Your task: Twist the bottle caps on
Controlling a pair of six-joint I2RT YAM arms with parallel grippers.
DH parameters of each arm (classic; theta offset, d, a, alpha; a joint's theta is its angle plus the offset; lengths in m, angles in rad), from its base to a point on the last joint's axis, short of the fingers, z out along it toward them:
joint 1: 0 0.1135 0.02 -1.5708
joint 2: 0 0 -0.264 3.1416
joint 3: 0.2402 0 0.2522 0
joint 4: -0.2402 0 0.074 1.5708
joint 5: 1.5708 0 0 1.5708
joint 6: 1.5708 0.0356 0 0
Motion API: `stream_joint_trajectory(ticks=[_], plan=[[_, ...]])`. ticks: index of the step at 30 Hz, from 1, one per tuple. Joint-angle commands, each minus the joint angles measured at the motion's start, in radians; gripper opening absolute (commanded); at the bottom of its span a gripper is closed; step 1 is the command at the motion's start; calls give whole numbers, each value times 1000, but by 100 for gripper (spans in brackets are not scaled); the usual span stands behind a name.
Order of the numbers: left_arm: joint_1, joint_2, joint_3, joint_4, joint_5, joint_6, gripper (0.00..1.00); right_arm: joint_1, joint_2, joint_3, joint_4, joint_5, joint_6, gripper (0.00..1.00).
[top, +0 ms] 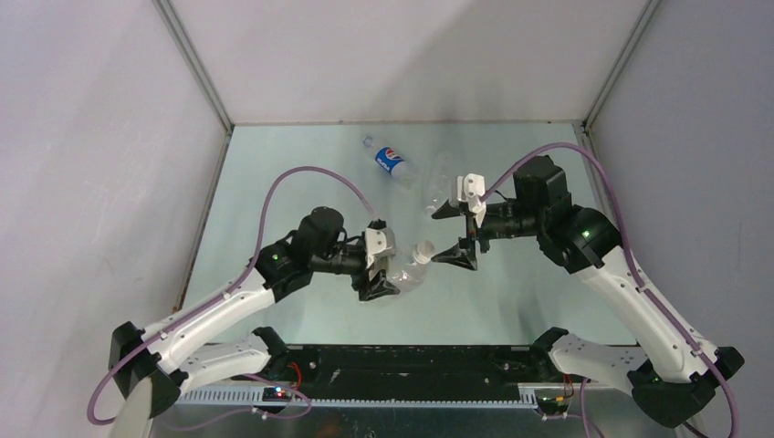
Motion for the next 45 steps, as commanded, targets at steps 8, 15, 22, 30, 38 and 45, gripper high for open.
stream_joint_trajectory(ticks=[8, 15, 22, 30, 38, 45], plan=[[4, 18, 86, -77, 100, 88, 0, -12, 23, -1, -48, -190, -113, 71], [4, 19, 93, -73, 105, 86, 0, 0, 42, -1, -78, -171, -126, 67], [5, 14, 90, -67, 106, 82, 0, 32, 57, -2, -71, -137, -126, 63], [5, 9, 80, -35, 102, 56, 0, 51, 73, -2, -75, -114, -118, 57], [5, 11, 82, -9, 94, 38, 0, 56, 87, -2, -78, -91, -109, 46], [-4, -19, 47, 113, -41, -21, 0, 65, 91, 0, -27, -29, 31, 22]])
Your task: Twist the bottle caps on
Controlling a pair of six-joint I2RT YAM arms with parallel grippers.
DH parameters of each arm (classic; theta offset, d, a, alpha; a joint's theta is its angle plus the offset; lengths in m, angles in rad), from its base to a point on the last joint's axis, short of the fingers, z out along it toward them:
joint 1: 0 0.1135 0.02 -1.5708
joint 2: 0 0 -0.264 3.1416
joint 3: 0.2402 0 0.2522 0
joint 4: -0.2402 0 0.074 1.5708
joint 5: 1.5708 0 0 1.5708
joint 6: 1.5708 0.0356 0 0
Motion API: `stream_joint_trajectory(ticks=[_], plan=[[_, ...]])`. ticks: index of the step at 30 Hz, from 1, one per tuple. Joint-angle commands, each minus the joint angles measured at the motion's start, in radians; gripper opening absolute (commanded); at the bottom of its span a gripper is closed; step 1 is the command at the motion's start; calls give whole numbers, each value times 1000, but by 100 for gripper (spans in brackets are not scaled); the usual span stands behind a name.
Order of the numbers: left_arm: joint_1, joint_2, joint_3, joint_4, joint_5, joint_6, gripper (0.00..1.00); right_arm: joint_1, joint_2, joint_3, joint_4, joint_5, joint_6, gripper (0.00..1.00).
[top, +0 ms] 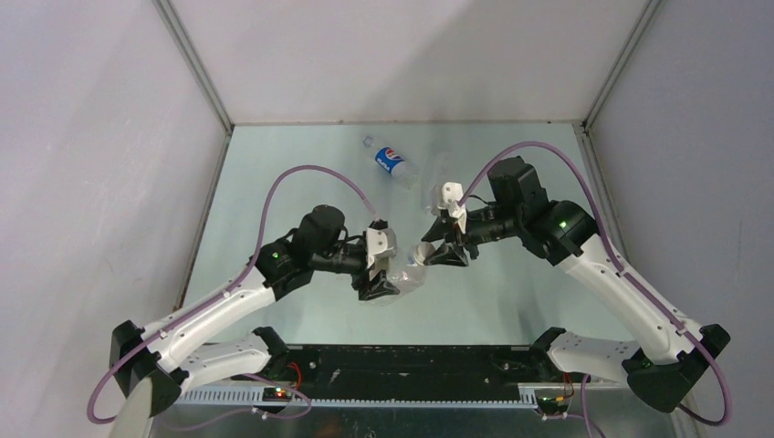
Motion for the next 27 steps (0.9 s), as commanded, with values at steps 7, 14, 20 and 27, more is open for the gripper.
stream_joint_trajectory(ticks=[7, 14, 20, 27], plan=[[-128, -78, -25, 314, -512, -16, 0, 46, 53, 21, 104, 315, 536, 4], [-305, -45, -69, 539, -1016, 56, 0, -6, 126, 72, 7, 615, 1179, 7], [-308, 7, -42, 508, -1030, 5, 0, -17, 92, 96, 69, 622, 1188, 31], [-114, -10, -47, 336, -667, -118, 0, -17, -18, 119, 117, 544, 689, 73]])
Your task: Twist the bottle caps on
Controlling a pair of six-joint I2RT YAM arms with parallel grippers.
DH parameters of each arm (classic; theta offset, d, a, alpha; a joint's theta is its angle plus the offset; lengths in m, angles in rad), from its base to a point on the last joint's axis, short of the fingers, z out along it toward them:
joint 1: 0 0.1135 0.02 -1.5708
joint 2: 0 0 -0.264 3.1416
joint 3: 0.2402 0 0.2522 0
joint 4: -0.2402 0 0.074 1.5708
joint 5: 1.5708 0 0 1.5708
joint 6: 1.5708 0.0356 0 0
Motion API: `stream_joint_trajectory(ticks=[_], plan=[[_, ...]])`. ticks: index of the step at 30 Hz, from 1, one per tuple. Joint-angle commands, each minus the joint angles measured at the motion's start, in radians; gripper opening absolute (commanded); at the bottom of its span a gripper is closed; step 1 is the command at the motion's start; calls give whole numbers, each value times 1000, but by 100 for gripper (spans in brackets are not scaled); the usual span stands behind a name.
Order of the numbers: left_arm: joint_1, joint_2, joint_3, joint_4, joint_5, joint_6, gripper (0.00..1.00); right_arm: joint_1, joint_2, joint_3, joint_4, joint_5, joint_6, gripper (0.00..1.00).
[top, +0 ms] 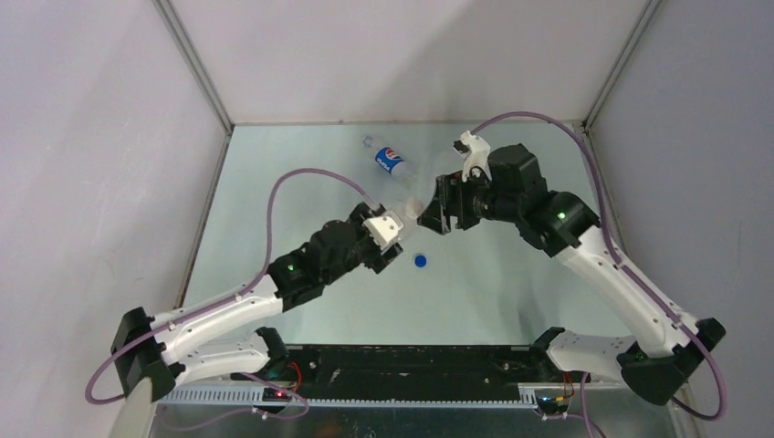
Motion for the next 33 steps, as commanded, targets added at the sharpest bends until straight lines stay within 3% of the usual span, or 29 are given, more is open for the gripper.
stream_joint_trajectory(ticks=[1, 6, 11, 18, 33], plan=[[129, -28, 63, -40, 305, -64, 0, -2, -115, 39, 49, -51, -343, 73], [229, 2, 135, -218, 703, 35, 0, -6, -216, -30, 20, -261, -802, 72], [250, 58, 264, -463, 899, 172, 0, -5, -262, -57, -75, -443, -1105, 71], [250, 141, 382, -639, 1000, 284, 0, 5, -214, -57, -96, -527, -1179, 66], [239, 165, 407, -627, 1001, 295, 0, 35, -132, -58, -139, -533, -1221, 58]])
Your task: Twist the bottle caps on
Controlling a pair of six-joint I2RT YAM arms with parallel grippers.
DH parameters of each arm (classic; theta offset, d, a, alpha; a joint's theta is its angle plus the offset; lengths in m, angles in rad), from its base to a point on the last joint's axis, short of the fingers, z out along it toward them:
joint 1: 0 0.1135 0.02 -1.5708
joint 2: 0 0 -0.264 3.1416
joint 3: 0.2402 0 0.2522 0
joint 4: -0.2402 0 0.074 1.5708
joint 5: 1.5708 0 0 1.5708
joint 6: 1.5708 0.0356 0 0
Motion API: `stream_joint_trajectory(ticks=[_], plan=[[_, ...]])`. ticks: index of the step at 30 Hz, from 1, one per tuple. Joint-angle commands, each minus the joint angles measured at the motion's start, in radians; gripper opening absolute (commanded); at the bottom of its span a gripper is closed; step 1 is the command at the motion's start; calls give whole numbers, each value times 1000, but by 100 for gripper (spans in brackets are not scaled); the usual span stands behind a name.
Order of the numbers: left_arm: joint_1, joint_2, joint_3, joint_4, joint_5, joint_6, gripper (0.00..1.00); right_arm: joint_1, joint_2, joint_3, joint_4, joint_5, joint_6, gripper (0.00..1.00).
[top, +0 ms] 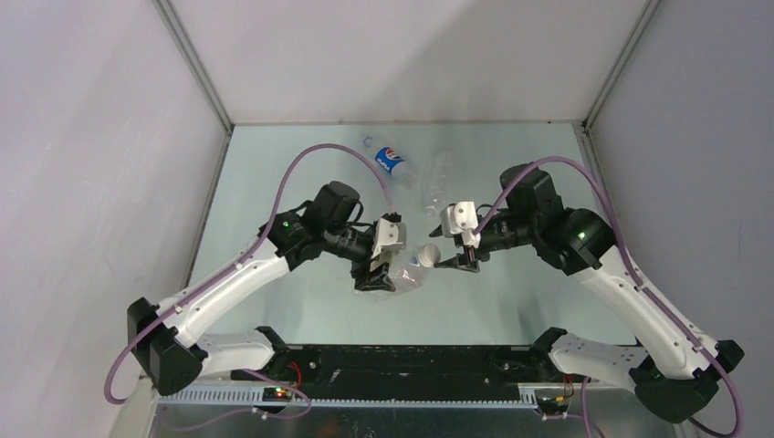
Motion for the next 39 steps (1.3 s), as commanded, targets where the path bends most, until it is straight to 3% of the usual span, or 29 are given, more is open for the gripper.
stream_joint_trajectory(ticks=[1, 5, 10, 15, 17, 20, 26, 32, 37, 39], plan=[[-3, 3, 50, 36, 32, 5, 0, 22, 18, 3, -14, -20, -26, 58], [-3, 0, 47, 50, 34, -2, 0, 32, 33, 4, -29, -10, -34, 56], [-4, -4, 43, 55, 24, -4, 0, 36, 47, 3, -10, -7, 11, 42], [-28, -34, 25, 131, -66, -43, 0, 37, 65, 3, 18, -14, 139, 9], [-47, -65, -11, 210, -142, -77, 0, 42, 76, 3, 11, -13, 183, 0], [-73, -113, -83, 334, -280, -133, 0, 57, 97, 3, 22, 47, 294, 0], [-170, -191, -176, 514, -562, -146, 0, 68, 133, 4, 86, 277, 685, 0], [-242, -237, -249, 636, -765, -178, 0, 74, 158, 3, 57, 593, 1112, 0], [-263, -252, -288, 678, -856, -209, 0, 75, 143, 3, 59, 653, 1279, 0], [-264, -254, -302, 669, -895, -240, 0, 75, 120, 4, 100, 594, 1274, 0]])
